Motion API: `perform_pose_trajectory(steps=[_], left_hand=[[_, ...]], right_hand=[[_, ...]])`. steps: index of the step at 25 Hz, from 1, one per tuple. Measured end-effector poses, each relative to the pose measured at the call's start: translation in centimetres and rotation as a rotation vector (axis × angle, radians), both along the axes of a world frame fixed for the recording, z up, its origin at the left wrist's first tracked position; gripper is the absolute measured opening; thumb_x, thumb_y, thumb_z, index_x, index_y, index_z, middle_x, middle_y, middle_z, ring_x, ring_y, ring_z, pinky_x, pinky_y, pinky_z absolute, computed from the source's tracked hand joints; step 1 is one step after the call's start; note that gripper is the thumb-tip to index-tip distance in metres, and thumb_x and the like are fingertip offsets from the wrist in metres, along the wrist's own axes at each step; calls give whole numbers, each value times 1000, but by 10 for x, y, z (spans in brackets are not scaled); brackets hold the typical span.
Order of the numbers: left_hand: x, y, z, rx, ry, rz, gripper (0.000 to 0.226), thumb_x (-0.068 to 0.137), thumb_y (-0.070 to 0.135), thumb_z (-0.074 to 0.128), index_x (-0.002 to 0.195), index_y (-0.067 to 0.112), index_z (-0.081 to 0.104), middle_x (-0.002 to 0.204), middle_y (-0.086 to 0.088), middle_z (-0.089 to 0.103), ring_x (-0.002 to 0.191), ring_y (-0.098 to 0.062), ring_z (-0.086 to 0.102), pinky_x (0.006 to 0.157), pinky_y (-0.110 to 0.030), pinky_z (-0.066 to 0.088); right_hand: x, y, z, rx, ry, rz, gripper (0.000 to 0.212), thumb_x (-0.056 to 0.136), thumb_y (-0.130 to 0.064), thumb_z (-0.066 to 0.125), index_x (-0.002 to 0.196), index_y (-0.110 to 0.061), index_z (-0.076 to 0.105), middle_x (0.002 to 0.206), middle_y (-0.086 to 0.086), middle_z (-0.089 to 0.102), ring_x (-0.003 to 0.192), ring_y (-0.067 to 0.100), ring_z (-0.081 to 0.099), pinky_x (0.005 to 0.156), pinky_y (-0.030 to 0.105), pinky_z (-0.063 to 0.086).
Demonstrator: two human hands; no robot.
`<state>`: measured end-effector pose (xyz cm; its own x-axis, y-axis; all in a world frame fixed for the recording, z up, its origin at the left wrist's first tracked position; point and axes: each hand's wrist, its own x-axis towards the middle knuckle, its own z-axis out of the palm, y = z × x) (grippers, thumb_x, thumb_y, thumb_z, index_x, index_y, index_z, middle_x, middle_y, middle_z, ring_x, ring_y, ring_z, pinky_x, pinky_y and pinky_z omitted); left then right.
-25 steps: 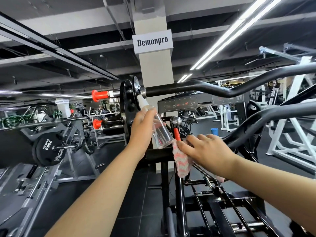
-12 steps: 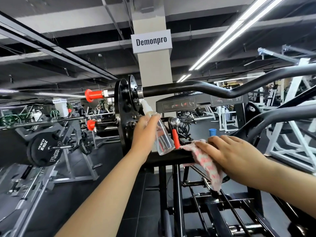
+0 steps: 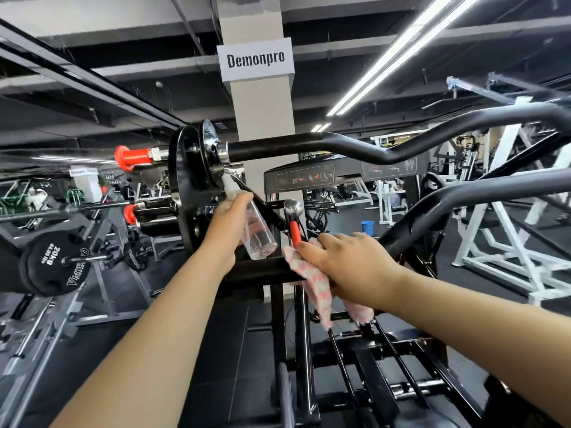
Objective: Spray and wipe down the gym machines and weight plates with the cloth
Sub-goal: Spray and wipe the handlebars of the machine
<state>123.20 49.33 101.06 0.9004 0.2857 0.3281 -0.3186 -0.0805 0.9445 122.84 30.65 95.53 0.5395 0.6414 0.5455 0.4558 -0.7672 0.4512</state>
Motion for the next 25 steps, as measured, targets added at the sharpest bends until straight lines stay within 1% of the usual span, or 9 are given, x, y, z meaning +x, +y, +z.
perform_pose_trajectory(steps=[4,9,12,14,18,20,21,23,25], left_hand=[[-5,-1,-2,71,-49,-93,28,92,35,54,117,24,52,88,-2,65,72,-11,64,73,-30,50],[-1,0,-4,231,-20,-111,44,81,52,61,114,23,57,104,-2,67,102,-19,62,97,-42,45],[-1,1,-4,233,-4,-163,84,60,73,65,121,16,58,114,-6,66,113,-25,58,103,-46,41],[3,2,-5,237,-9,-204,97,42,82,68,115,18,62,119,-9,64,121,-32,53,105,-51,38],[9,1,-3,273,-13,-244,39,78,62,60,91,26,64,72,4,72,92,-23,62,103,-52,40],[10,0,-3,270,21,-228,35,83,57,55,91,24,63,67,4,71,78,-19,63,100,-51,43],[10,1,-2,265,48,-225,37,82,58,55,91,23,63,67,4,71,77,-20,63,100,-52,42],[6,1,0,243,84,-239,42,76,61,58,90,22,63,69,2,72,78,-23,62,101,-56,40],[2,1,0,226,100,-252,54,62,70,63,89,23,64,79,-2,73,90,-30,64,101,-57,39]], right_hand=[[10,-25,-11,-2,-257,108,69,55,-23,77,117,-14,47,85,3,62,68,20,64,55,30,49],[4,-57,-17,-26,-317,134,51,78,-19,40,127,-8,40,97,8,63,82,25,64,76,36,56],[-4,-65,-14,-49,-242,171,38,79,-23,39,115,-15,49,101,6,66,92,23,66,87,32,52],[-14,-71,-9,10,-110,229,22,79,-23,51,100,-17,54,102,8,66,92,26,66,82,33,55],[-40,-87,1,484,144,219,28,77,-23,68,102,-12,65,94,0,64,80,19,64,70,24,53],[-44,-98,17,804,175,119,15,77,-16,67,91,-13,64,76,-12,58,66,3,55,61,3,40],[-43,-103,30,949,197,49,7,78,-12,65,83,-14,61,69,-14,54,61,0,50,56,2,38],[-37,-111,59,1169,209,13,8,80,-10,63,74,-12,59,65,-5,56,61,12,52,58,13,44],[-33,-116,86,1200,91,3,3,82,-10,61,79,-10,62,75,3,60,71,19,54,67,31,48]])
